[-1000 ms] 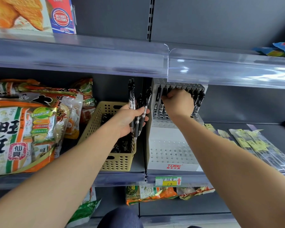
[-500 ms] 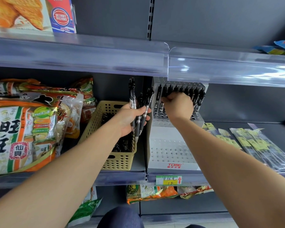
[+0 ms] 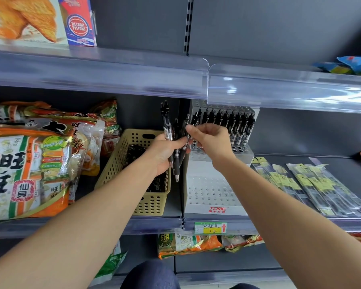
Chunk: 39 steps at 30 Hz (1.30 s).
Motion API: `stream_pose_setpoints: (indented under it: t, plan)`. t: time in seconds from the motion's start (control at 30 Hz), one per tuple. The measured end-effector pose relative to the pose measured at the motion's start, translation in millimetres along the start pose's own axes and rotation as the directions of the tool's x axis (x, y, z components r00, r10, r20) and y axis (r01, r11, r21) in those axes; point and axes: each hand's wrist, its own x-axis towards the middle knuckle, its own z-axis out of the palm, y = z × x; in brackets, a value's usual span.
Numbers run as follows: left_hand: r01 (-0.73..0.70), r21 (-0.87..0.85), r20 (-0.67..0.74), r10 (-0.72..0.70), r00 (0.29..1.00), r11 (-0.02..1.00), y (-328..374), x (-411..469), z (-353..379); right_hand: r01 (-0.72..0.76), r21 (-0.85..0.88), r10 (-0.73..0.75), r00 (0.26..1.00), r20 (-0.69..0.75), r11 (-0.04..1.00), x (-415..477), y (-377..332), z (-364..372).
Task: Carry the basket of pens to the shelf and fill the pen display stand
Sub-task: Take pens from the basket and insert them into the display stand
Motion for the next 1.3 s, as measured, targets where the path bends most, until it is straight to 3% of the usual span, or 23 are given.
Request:
stream_pose_setpoints:
  t: [0.13,0.43,0.67,0.77,0.87,1.0,1.3]
  plan:
    - [-0.025,0.007,0.016,0.025,1.0,1.0,-1,0,2,-0.022,-0.023,0.021,0.999,-0.032,1.0,2,-4,2]
    - [-0.037,-0.008,0.013,0.037,0.999,0.999,4,-1,-2,-0.076,0.113,0.069,0.996,0.059,0.991,0,-11,0]
    - [-0.017,-0.023,-0.057,0.016,0.998,1.0,-4,8,-8,-0.004,0.148,0.025,0.991,-0.135,0.989,12,-25,-7]
    - [-0.005,-0.014,-0.105,0.004,0.994,1.0,-5,12,-10,0.079,0.076,-0.058,0.966,-0.253,0.994,20,-26,-11]
    - [0.011,-0.017,-0.114,-0.013,0.993,1.0,-6,14,-13,0.131,-0.131,-0.17,0.921,-0.35,0.983,27,-22,-8]
    - [0.026,-0.025,-0.104,-0.029,0.994,0.999,-6,15,-14,0.183,-0.352,-0.309,0.887,-0.344,0.918,25,-21,-4]
    - [0.017,-0.047,-0.094,-0.021,0.995,0.999,-3,14,-17,0.192,-0.466,-0.36,0.882,-0.303,0.864,30,-18,6]
